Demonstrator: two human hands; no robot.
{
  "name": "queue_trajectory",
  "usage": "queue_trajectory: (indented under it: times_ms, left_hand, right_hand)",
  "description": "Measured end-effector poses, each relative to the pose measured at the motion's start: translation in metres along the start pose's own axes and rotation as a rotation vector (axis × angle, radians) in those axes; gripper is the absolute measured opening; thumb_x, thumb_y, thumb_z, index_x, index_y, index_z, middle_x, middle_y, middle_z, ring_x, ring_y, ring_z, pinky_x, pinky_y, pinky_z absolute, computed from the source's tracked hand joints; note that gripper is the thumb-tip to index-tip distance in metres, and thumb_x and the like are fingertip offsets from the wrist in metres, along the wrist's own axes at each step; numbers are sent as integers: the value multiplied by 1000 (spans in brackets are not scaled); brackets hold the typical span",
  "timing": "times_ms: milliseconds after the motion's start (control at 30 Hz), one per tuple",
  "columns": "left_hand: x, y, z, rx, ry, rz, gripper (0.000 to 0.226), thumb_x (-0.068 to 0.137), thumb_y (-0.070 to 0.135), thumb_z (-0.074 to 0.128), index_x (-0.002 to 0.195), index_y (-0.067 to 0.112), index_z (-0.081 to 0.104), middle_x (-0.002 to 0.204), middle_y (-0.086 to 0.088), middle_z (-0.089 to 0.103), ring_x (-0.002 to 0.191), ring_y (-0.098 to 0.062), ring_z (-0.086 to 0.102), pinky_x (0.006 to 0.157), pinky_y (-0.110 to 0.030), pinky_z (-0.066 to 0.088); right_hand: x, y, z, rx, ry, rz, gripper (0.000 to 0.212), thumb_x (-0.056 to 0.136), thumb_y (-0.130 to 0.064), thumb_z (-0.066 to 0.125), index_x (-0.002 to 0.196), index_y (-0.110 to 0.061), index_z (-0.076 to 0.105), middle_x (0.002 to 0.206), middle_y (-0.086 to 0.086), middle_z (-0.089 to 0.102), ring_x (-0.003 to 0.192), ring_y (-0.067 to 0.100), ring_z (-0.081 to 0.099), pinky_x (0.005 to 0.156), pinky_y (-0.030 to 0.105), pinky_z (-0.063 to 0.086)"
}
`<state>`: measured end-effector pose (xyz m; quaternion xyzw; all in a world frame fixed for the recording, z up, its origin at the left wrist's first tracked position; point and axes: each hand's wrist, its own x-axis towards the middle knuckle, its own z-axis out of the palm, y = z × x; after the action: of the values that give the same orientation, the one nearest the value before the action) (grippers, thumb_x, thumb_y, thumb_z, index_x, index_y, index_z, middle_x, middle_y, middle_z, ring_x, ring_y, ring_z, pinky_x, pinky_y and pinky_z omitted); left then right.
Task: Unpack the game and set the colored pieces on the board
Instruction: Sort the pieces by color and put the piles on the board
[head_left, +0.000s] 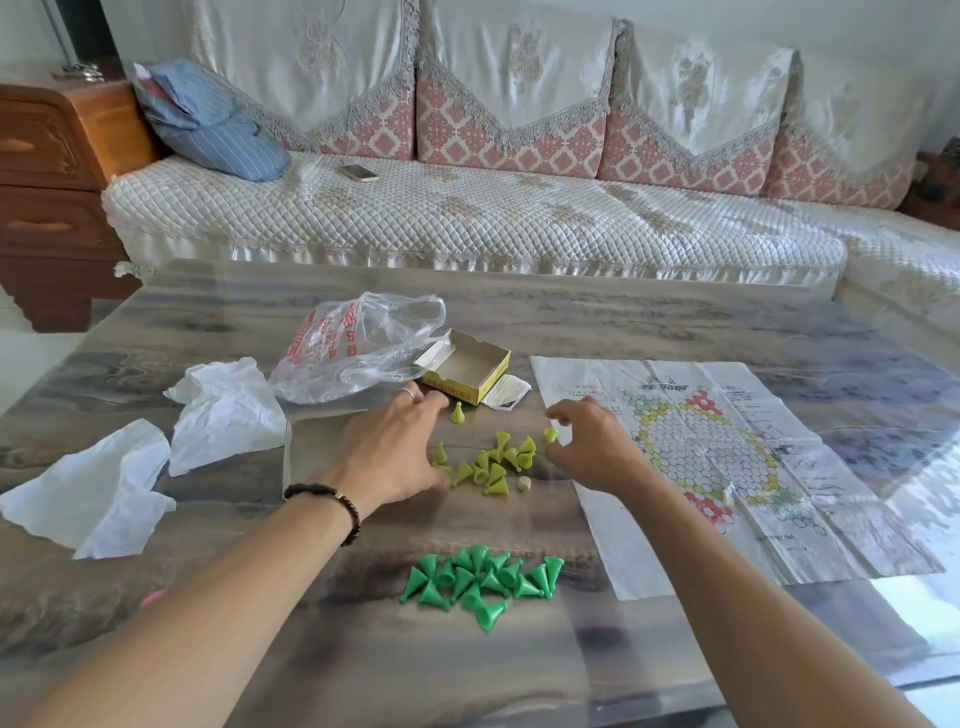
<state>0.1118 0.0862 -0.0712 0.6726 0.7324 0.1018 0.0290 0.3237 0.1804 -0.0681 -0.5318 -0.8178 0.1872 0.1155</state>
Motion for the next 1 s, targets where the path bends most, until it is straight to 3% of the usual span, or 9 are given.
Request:
queue_trajectory:
  times_ms: [67,167,233,333,500,633,733,900,1000]
  left_hand:
    - [4,-2,-3,127,-43,-47,100,57,65,79,136,22,35,128,-3,46,99,-23,60,70,-34,49]
    - [13,-5,-2,206,-98,-71,103,52,72,78,131,17,37,119,-6,53,99,-24,59,74,-36,43]
    - [18,-8,-1,189,-149,-61,97,53,71,77,124,16,42,113,-5,57,99,-24,58,75,-36,42]
    - [26,-11,0,104,-225,-55,92,57,66,79,125,14,46,120,-4,57,110,-24,54,84,-38,45]
    - [34,-5,2,63,-172,28,61,71,52,77,116,18,55,109,3,62,105,-19,57,87,-38,34]
    - [30,-2,1,-47,-191,96,46,73,34,80,107,20,54,99,5,53,98,-18,52,73,-32,35]
    - [24,-2,-2,-43,-242,117,51,67,39,84,96,17,48,96,3,47,94,-18,49,67,-31,35]
    - [21,-1,3,-48,-252,114,61,63,41,86,96,19,39,99,1,42,95,-20,49,67,-31,35]
    - [28,-4,4,-111,-225,99,59,64,40,87,98,17,44,101,1,43,94,-20,50,69,-31,38]
  right_hand:
    - [5,-1,0,9,-91,21,54,82,-20,64,134,-12,52,130,8,52,116,24,52,86,26,40]
    - [11,-9,6,12,-161,-31,53,80,-16,67,131,-9,55,131,6,58,118,20,55,87,23,42]
    - [15,-15,11,27,-159,-52,50,79,-14,68,128,-10,58,130,5,59,116,19,56,85,19,41]
    - [21,-21,19,59,-159,-78,46,78,-13,69,124,-13,62,126,4,62,105,17,60,79,19,42]
    - [23,-27,21,89,-200,-138,44,78,-12,64,123,-16,63,121,2,64,94,10,58,79,19,43]
    - [12,-23,7,73,-279,-171,59,76,-23,73,132,-15,56,126,0,60,94,9,57,79,20,42]
    - [2,-22,-1,-24,-351,-222,77,70,-35,82,136,-14,49,120,-2,56,97,10,54,80,22,39]
    - [6,-29,17,-65,-241,-252,80,66,-35,85,135,-13,51,122,4,56,93,14,52,80,25,43]
    - [18,-32,27,-23,-194,-225,73,66,-36,85,129,-14,56,121,5,58,97,19,57,83,31,48]
